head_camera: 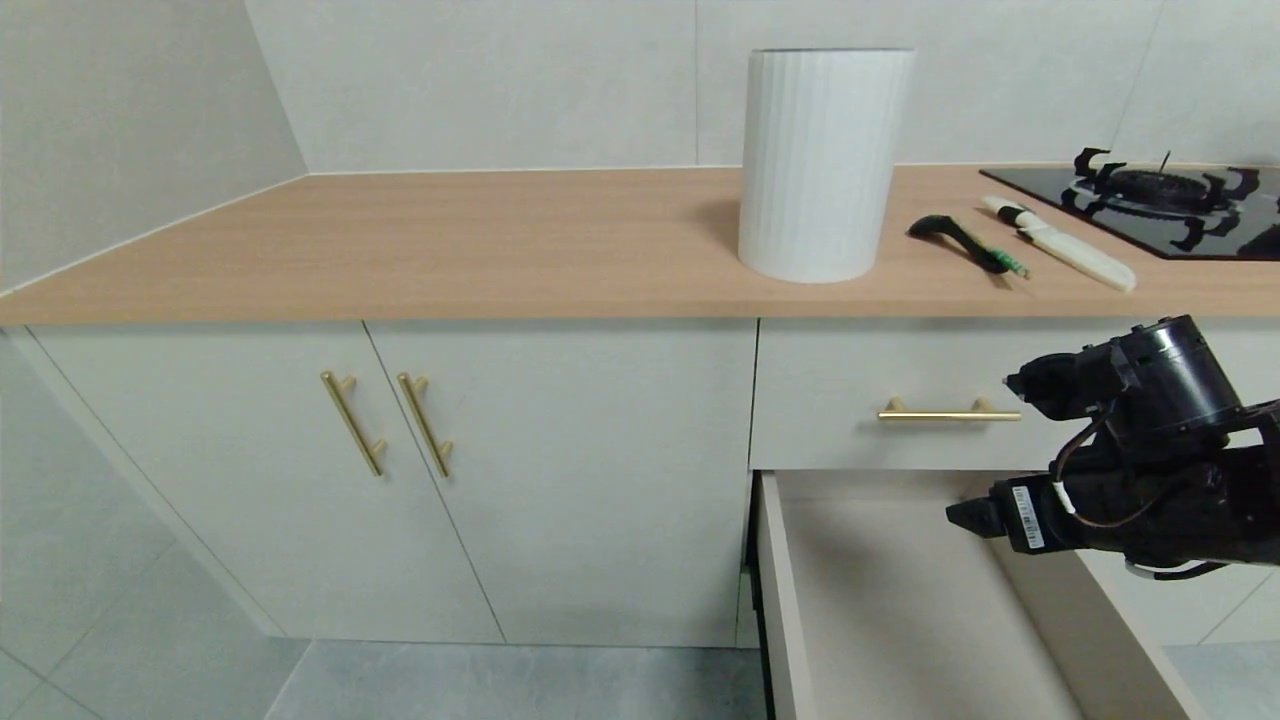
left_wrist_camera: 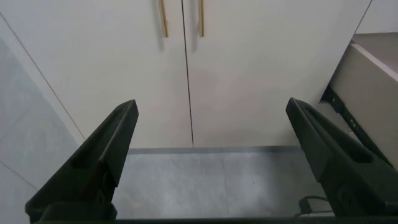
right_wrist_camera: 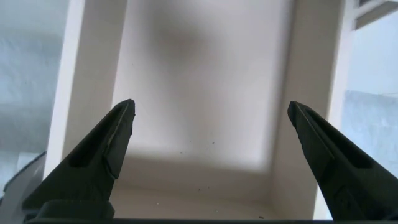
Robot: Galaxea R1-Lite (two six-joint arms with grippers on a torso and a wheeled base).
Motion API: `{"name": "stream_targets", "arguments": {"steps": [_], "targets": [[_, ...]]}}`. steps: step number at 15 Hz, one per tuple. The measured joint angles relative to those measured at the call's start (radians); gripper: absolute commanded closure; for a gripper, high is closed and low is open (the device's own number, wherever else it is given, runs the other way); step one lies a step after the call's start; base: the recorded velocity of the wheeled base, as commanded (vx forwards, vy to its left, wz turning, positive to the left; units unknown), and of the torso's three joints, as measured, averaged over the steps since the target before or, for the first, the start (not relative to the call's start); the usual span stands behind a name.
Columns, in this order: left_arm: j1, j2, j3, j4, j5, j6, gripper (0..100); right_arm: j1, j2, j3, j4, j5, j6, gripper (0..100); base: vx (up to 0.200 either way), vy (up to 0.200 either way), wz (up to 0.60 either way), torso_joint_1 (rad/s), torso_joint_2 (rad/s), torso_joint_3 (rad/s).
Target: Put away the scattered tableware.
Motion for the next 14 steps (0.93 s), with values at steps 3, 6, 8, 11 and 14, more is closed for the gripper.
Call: {"name": "stream_targets", "arguments": {"steps": [3, 6, 8, 11, 14], "targets": [[0.0, 0.0, 0.0, 0.0, 0.0, 0.0, 0, 0.001, -0.003, 0.0, 0.001, -0.001, 0.0, 0, 0.0, 0.0, 0.0, 0.146, -0.5, -0.302], [0.0, 0.0, 0.0, 0.0, 0.0, 0.0, 0, 0.002, -0.003, 0.0, 0.001, -0.003, -0.001, 0, 0.0, 0.0, 0.0, 0.17, -0.47, -0.299], [0.0, 0.0, 0.0, 0.0, 0.0, 0.0, 0, 0.001, -0.003, 0.0, 0.001, -0.003, -0.001, 0, 0.0, 0.0, 0.0, 0.193, -0.48, -0.283], [0.001, 0.0, 0.0, 0.0, 0.0, 0.0, 0, 0.001, -0.003, -0.002, -0.009, -0.025, -0.002, 0, 0.0, 0.0, 0.0, 0.17, -0.41, -0.243], [0.0, 0.0, 0.0, 0.0, 0.0, 0.0, 0, 0.002, -0.001, 0.0, -0.013, -0.079, -0.005, 0, 0.0, 0.0, 0.0, 0.041, -0.08, -0.055]]}}
